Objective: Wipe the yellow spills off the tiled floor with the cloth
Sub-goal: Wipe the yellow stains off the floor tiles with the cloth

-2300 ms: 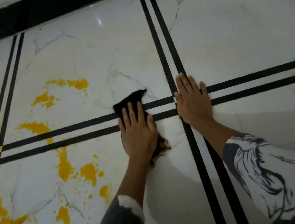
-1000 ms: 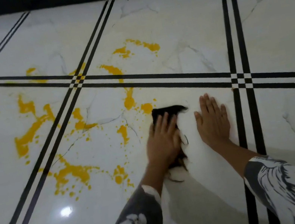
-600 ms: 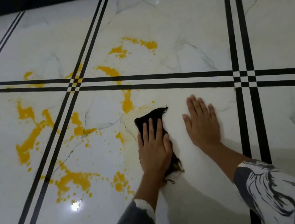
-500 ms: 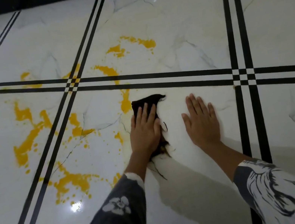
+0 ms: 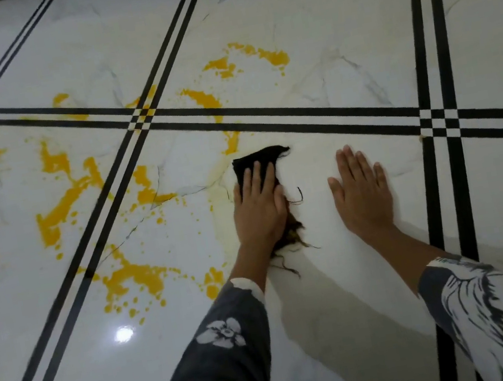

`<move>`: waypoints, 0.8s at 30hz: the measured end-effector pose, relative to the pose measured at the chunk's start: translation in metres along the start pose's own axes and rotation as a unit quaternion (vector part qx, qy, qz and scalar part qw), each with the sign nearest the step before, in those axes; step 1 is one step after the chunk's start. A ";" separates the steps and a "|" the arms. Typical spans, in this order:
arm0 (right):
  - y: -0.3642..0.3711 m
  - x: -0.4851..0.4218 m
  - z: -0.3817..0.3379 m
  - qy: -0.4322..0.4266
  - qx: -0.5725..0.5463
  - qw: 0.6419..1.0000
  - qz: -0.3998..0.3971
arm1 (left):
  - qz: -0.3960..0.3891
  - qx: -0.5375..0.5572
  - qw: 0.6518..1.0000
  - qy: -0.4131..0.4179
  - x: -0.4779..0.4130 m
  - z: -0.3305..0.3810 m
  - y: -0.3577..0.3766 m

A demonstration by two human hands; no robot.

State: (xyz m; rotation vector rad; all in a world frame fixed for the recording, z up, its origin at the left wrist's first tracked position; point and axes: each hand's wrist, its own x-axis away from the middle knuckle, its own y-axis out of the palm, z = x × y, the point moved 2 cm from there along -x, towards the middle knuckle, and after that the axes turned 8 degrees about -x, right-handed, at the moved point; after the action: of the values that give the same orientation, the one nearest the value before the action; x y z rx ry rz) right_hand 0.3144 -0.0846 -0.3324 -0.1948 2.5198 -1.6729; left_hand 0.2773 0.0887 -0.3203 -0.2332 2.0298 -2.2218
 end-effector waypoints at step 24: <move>0.010 0.058 -0.039 0.017 -0.012 0.999 -0.036 | 0.039 0.000 0.999 0.006 0.115 0.001 0.008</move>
State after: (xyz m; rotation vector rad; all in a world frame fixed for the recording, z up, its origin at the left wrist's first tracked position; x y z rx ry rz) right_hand 0.2510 -0.0552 -0.3281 -0.2642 2.5886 -1.6869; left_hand 0.1650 0.0649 -0.3245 -0.1385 2.0101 -2.1820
